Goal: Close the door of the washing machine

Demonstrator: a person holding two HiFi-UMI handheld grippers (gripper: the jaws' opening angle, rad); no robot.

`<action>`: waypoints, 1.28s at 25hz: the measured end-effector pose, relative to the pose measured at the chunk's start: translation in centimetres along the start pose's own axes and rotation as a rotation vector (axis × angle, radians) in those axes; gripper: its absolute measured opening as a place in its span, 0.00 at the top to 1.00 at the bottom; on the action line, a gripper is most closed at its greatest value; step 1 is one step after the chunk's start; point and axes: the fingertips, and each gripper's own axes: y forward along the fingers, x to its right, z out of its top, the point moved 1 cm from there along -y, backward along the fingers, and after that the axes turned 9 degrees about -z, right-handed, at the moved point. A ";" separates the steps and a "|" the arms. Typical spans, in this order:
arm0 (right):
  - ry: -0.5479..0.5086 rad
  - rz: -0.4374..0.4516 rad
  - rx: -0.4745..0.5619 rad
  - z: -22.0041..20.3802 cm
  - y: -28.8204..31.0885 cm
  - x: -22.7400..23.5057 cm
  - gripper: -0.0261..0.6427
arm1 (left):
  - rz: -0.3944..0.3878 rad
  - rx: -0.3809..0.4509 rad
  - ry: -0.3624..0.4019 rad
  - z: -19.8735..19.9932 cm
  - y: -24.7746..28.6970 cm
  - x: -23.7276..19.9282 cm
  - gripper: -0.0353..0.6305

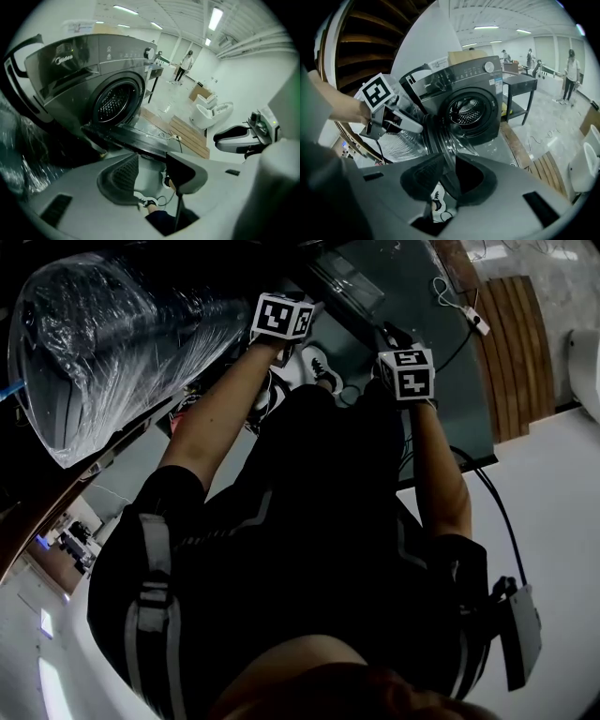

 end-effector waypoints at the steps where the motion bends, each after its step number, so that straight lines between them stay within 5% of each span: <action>1: -0.007 0.010 -0.006 -0.4 0.3 0.1 0.83 | 0.008 -0.005 0.053 0.4 0.0 0.3 0.67; 8: -0.018 0.050 -0.075 -2.9 2.8 0.9 0.77 | 0.089 -0.129 0.522 2.4 -0.1 0.7 0.67; 16: -0.036 0.064 -0.127 -4.3 5.4 2.4 0.73 | 0.151 -0.286 0.836 4.3 1.9 0.1 0.67; 22: -0.047 0.005 -0.111 -4.1 6.6 4.4 0.73 | 0.113 -0.330 0.865 4.4 3.3 1.0 0.69; 32: -0.095 0.062 -0.130 -3.6 8.5 6.3 0.79 | 0.207 -0.452 0.987 5.6 4.2 0.8 0.74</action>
